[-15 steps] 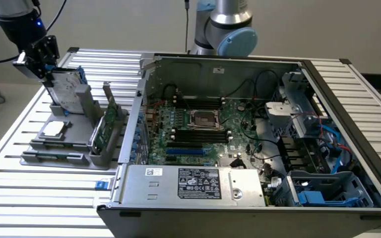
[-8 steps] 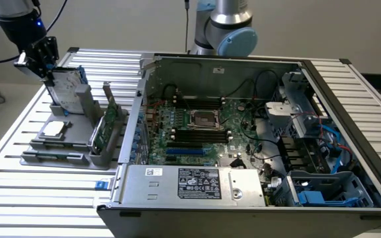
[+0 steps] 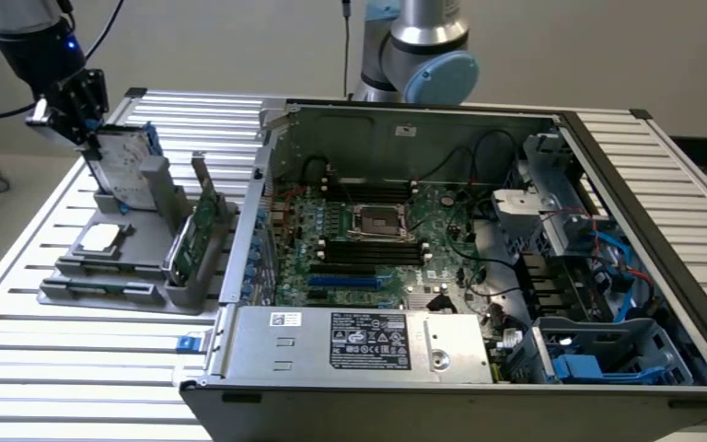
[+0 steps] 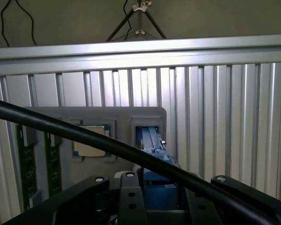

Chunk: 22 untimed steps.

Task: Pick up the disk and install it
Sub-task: 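Pick up the disk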

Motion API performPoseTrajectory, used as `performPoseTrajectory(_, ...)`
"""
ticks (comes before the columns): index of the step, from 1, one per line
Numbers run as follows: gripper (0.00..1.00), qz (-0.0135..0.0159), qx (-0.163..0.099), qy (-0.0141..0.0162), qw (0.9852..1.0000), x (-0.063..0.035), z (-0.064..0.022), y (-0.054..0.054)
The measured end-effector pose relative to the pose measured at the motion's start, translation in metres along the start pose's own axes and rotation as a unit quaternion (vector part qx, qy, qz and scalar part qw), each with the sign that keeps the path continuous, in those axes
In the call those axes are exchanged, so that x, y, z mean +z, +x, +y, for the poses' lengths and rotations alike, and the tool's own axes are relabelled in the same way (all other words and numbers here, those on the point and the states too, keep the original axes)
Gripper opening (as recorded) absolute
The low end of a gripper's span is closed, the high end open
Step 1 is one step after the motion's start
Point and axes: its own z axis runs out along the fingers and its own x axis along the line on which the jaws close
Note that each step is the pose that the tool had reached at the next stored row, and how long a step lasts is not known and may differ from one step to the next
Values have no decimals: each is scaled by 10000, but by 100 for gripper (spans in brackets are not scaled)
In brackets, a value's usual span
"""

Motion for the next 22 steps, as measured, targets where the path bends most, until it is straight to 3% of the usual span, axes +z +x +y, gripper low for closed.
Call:
performPoseTrajectory(12,33,-95,36,-6,9999,0,-4,64)
performPoseTrajectory(22,33,-111,37,-7,9999,0,-4,71)
